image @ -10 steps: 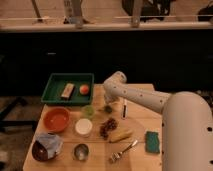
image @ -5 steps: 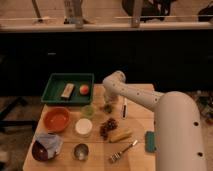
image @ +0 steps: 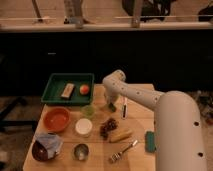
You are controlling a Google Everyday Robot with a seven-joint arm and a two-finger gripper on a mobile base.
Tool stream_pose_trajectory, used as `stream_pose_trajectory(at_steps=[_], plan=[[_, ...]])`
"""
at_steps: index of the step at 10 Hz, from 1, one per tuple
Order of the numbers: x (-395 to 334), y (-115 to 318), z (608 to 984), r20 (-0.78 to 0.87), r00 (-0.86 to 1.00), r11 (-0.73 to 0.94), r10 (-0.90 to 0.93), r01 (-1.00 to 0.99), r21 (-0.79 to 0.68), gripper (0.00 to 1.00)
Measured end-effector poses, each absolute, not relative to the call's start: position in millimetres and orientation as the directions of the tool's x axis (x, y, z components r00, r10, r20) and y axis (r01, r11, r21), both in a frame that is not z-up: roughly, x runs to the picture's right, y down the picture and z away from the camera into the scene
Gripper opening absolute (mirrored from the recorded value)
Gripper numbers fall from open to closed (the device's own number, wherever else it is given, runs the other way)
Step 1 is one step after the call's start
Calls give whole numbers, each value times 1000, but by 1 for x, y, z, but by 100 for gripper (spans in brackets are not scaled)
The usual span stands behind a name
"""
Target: Place pepper in plastic cup
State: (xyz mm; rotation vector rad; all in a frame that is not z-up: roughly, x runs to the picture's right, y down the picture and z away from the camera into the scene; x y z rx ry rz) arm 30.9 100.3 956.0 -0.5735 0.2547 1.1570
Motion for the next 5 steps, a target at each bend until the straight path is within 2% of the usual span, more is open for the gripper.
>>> stream_pose_trajectory(at_steps=[3,5], plan=[[28,104,949,-474,410,296,779,-907,-299,0],[19,100,920,-438,440,325,784,-892,-314,0]])
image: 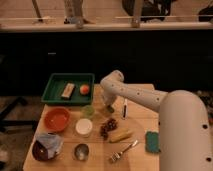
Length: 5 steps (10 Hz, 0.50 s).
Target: Place pepper in plastic cup
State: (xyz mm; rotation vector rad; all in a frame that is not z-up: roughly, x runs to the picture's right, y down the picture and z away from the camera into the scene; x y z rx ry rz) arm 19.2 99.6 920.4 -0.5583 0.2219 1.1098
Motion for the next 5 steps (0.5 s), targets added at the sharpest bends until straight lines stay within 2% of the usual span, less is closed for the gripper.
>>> stream_pose_trajectory(at_steps=[5], plan=[[15,88,886,-309,437,320,844,-875,-363,0]])
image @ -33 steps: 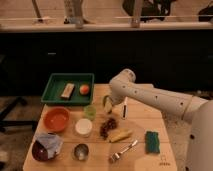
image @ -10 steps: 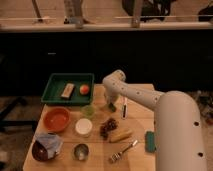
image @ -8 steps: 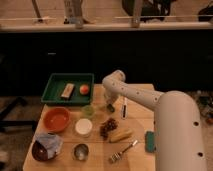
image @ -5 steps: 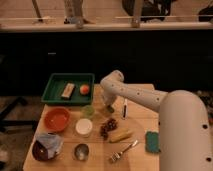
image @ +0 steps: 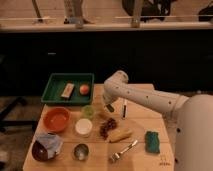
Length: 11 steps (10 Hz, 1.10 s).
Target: Place pepper in plastic cup
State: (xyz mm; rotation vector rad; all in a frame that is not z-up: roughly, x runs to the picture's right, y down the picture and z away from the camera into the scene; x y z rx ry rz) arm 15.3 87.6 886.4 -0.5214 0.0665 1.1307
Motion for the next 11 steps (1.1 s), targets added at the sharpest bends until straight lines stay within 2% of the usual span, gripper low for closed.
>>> stream_pose_trajectory(at_steps=[5,11], plan=[[3,73,858,-132,408,279,903,-794,-541,0],[-3,71,853,-106,416,291,903,-774,-562,0]])
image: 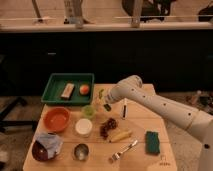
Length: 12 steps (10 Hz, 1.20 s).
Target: Place pepper in plastic cup
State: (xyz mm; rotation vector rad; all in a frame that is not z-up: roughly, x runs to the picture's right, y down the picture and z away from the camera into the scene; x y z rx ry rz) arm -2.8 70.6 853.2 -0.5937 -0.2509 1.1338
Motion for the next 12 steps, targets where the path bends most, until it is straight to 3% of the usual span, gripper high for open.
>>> stream_pose_trajectory(at_steps=[12], plan=[[-28,58,854,83,289,250,954,-607,-755,0]])
